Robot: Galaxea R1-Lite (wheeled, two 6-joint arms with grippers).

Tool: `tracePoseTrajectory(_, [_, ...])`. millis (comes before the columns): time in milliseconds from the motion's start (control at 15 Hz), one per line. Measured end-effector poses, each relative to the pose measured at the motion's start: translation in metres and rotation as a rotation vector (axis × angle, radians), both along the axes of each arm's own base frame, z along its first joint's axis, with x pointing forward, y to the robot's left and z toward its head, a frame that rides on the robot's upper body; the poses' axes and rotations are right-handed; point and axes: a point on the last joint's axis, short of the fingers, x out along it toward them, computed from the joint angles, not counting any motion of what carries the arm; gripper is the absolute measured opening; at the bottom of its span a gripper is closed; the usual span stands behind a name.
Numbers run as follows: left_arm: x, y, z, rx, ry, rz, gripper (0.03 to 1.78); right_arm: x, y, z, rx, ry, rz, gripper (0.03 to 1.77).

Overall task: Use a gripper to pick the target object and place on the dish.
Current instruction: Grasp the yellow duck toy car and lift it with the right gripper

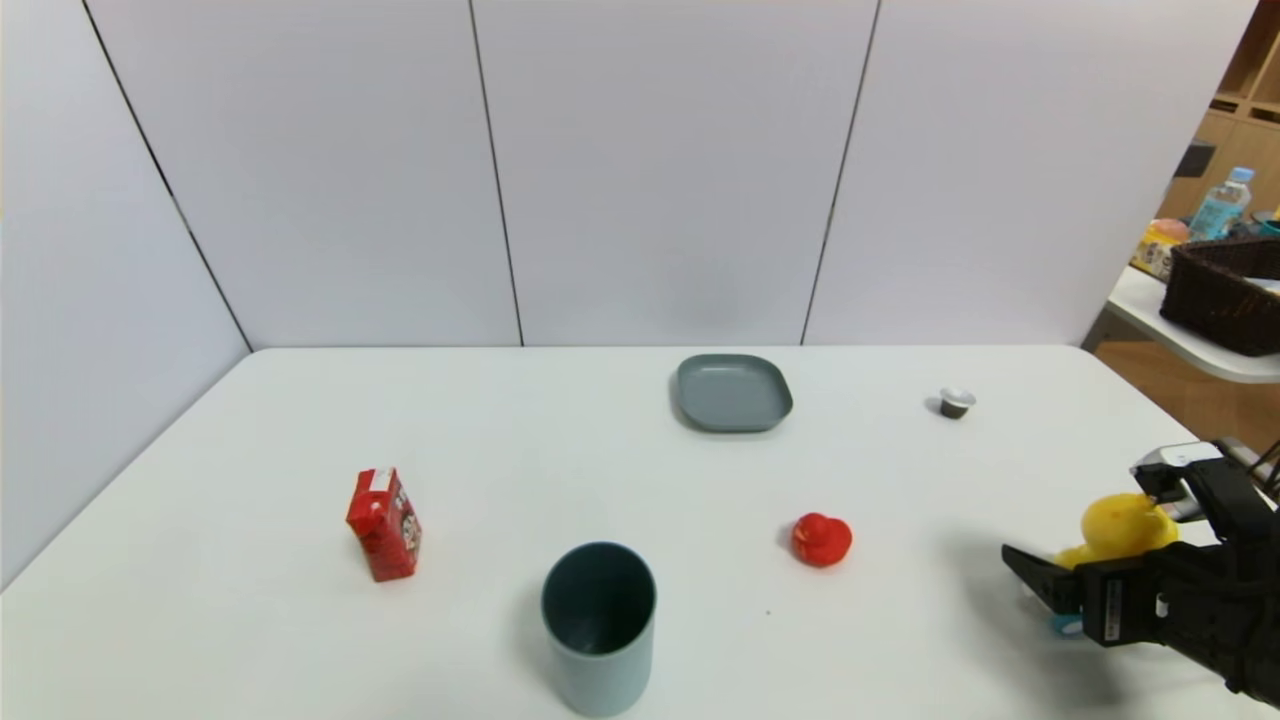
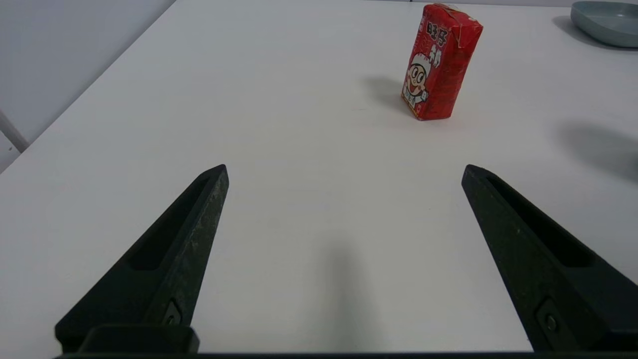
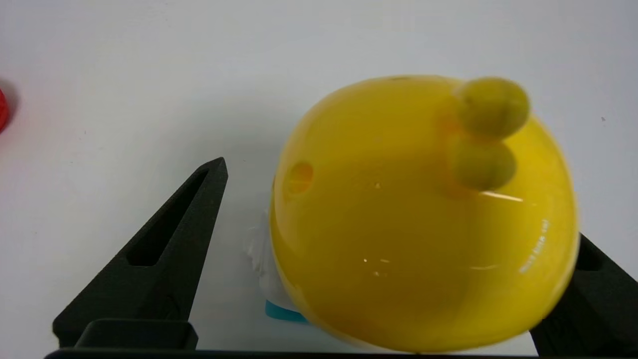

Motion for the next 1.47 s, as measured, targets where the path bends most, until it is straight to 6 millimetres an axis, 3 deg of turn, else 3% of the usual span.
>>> tracePoseTrajectory(1467, [0.0, 0.0, 0.0, 0.0, 0.0, -0.001, 1.69, 0.012, 0.0, -0.002, 0.001, -0.017, -0.002, 1.71])
